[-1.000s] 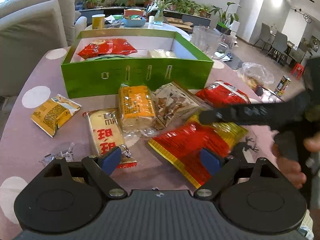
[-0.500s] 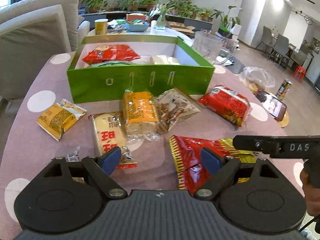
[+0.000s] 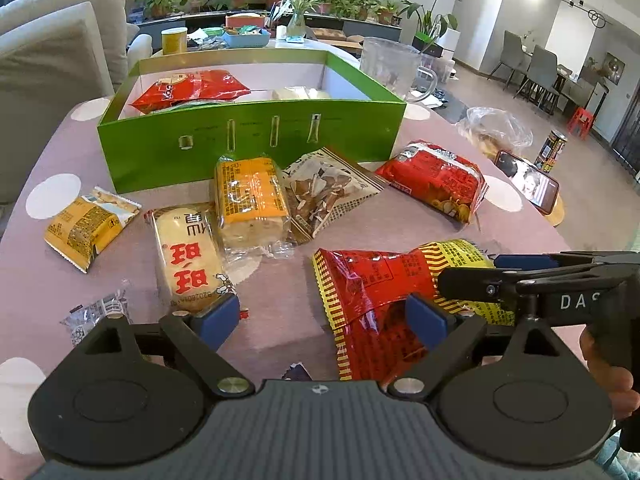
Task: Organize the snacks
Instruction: 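Close the right gripper on the red-and-yellow chip bag and lift it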
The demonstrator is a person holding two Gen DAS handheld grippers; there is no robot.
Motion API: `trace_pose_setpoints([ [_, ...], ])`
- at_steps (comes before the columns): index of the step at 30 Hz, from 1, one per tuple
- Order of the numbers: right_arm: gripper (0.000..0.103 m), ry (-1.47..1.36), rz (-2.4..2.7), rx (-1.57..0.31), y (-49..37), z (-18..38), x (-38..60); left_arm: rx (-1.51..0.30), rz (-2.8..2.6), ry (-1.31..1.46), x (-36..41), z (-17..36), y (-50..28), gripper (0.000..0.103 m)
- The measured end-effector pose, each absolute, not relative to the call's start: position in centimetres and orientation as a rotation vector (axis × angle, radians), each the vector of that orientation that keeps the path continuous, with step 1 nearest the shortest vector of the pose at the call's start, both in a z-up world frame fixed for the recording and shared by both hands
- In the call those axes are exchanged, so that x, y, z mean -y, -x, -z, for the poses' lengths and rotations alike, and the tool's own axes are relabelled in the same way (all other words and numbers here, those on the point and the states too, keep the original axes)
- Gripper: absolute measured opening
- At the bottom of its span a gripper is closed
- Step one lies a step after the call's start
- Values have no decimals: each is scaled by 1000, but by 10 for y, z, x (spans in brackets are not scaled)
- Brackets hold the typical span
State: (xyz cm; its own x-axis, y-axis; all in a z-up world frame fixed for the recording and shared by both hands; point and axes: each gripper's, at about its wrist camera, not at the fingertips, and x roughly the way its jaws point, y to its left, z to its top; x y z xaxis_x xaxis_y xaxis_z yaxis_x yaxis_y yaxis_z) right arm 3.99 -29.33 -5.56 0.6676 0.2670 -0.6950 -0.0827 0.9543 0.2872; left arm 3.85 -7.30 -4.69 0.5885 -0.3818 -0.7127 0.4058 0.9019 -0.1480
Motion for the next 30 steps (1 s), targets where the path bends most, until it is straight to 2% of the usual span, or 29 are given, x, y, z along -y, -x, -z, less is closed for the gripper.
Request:
trace_pose_setpoints([
  [19, 55, -341, -217, -851, -37, 52, 302, -854, 580, -1, 91, 52, -36, 88],
  [24, 55, -317, -240, -842, -39, 53, 296, -872, 632, 30, 96, 56, -38, 79],
  [26, 46, -324, -266, -841, -39, 53, 294, -867, 637, 18, 99, 56, -37, 75],
  [30, 45, -339, -311, -825, -37, 51, 294, -842, 648, 7, 101, 49, -33, 67],
])
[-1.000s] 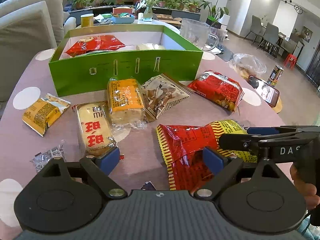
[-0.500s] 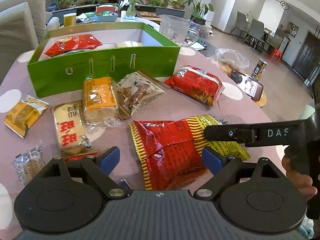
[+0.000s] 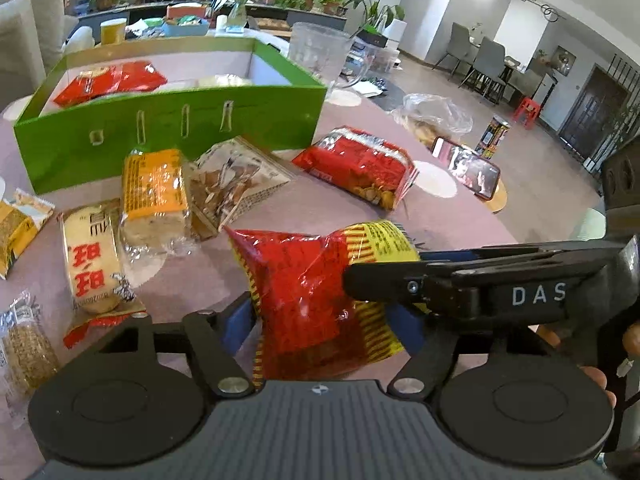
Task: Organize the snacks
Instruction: 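Close the right gripper on the red-and-yellow chip bag and lift it, then carry the red-and-yellow chip bag over the green box and release it inside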
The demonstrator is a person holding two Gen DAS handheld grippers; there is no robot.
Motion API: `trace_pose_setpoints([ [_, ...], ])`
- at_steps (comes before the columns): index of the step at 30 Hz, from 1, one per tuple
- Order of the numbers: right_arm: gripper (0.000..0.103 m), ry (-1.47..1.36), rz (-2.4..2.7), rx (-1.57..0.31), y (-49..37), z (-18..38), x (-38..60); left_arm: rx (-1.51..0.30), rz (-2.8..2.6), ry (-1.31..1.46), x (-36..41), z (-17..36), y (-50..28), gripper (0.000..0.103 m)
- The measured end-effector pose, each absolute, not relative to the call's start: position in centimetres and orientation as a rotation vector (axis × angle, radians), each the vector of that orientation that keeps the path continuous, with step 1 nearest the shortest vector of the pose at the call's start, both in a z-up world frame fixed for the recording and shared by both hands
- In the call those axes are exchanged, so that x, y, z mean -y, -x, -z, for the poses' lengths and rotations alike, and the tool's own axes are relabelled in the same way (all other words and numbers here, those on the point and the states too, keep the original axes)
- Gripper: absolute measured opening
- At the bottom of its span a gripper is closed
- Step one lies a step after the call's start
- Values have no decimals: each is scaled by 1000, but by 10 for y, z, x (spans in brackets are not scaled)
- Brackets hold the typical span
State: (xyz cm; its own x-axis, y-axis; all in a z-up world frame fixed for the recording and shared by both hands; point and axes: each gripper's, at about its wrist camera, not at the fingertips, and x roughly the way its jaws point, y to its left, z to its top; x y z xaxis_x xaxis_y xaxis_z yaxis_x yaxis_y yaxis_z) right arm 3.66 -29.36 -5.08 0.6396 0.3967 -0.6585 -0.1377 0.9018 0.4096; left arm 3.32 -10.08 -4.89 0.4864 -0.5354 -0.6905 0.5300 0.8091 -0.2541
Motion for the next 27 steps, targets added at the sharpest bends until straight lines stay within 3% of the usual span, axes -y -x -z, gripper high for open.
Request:
trace_pose_setpoints([
  [16, 43, -310, -367, -705, -34, 11, 284, -677, 616, -38, 92, 4, -19, 64],
  [27, 43, -314, -374, -648, -73, -8, 282, -592, 591, -94, 98, -21, -62, 63],
])
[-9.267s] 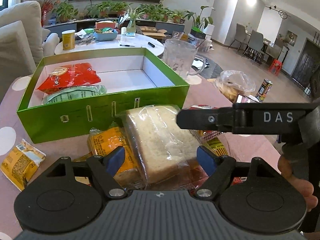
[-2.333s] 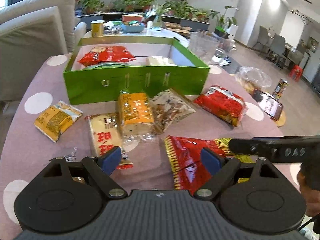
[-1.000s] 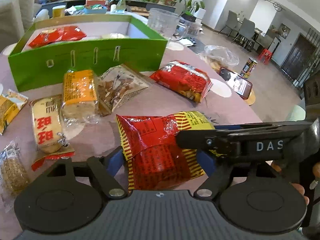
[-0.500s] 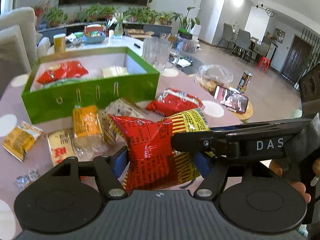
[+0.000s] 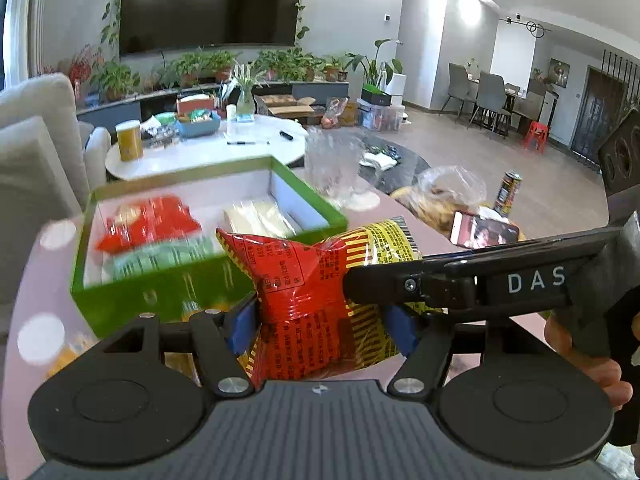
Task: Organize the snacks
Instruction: 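Carry the red-and-yellow chip bag over the green box and release it inside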
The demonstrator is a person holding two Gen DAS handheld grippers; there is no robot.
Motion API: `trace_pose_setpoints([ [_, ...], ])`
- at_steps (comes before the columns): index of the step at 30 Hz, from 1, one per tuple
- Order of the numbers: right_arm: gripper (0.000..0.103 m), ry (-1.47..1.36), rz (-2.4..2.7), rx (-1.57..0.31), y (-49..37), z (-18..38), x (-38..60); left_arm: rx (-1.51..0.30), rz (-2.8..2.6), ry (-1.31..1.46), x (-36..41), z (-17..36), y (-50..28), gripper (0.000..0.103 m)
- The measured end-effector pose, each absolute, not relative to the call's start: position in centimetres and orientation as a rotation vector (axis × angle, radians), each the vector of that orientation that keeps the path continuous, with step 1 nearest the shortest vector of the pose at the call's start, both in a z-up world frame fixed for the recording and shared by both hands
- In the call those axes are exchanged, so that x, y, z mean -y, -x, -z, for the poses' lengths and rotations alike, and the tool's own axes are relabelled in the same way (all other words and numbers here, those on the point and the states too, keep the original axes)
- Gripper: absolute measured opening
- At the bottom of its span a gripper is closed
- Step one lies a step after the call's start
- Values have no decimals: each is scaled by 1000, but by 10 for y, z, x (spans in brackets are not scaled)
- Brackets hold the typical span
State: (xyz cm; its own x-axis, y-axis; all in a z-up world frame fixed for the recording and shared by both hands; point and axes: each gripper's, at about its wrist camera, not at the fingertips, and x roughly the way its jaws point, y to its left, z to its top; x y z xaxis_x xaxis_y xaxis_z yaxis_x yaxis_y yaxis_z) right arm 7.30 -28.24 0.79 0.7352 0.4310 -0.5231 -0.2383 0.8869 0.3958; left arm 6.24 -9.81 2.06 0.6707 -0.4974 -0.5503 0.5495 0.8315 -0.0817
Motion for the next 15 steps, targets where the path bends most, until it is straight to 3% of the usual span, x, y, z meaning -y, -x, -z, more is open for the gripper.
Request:
trace_pose_setpoints([
  [15, 43, -286, -410, -527, -210, -26, 288, -512, 489, -133, 122, -37, -214, 63],
])
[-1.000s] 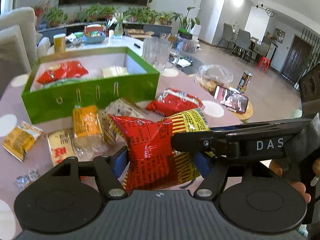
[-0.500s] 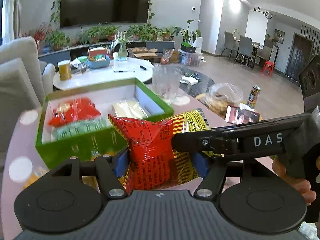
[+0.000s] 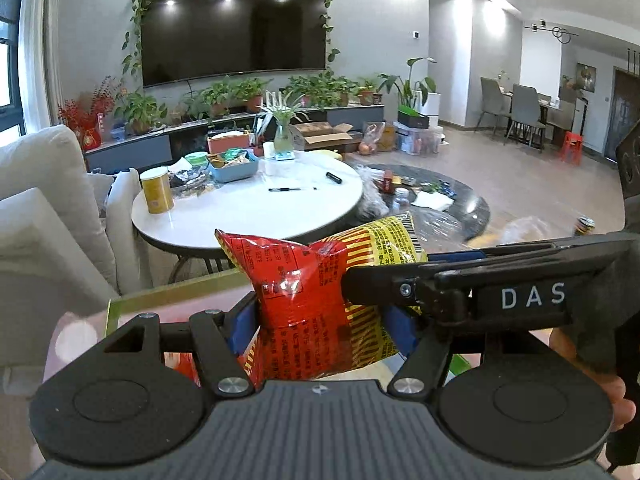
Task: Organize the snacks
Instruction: 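Carry the red-and-yellow chip bag over the green box and release it inside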
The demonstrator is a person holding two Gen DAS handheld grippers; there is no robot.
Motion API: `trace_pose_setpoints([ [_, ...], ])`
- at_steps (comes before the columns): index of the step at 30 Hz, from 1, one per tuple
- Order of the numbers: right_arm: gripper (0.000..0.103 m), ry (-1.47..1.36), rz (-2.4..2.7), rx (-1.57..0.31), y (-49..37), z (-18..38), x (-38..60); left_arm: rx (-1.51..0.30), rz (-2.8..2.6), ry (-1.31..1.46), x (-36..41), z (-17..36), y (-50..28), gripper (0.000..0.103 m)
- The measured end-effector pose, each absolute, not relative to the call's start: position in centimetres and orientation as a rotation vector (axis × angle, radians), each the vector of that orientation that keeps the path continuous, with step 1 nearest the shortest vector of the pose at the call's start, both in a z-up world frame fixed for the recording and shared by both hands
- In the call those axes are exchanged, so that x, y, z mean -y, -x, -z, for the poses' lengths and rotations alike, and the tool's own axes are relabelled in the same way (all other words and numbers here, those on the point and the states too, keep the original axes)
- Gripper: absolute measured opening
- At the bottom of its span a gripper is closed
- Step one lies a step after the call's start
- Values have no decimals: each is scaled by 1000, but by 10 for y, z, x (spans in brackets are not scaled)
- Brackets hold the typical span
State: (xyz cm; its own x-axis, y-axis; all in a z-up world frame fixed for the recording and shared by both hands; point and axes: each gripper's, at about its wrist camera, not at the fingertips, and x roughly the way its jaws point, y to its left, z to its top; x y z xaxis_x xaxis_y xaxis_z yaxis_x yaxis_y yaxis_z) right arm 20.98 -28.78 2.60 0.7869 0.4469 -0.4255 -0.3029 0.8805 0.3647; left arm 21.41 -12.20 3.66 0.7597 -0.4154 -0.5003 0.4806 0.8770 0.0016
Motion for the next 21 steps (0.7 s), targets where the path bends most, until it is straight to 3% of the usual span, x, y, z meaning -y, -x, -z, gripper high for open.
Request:
trace_pose_setpoints([
  [9, 43, -176, -351, -525, -265, 0, 281, -545, 412, -211, 138, 2, -287, 63],
  [11, 43, -140, -322, -516, -271, 6, 279, -558, 375, -216, 138, 9, -298, 69],
  [21, 43, -154, -233, -432, -213, -1, 305, -566, 268, -125, 102, 3, -280, 72],
])
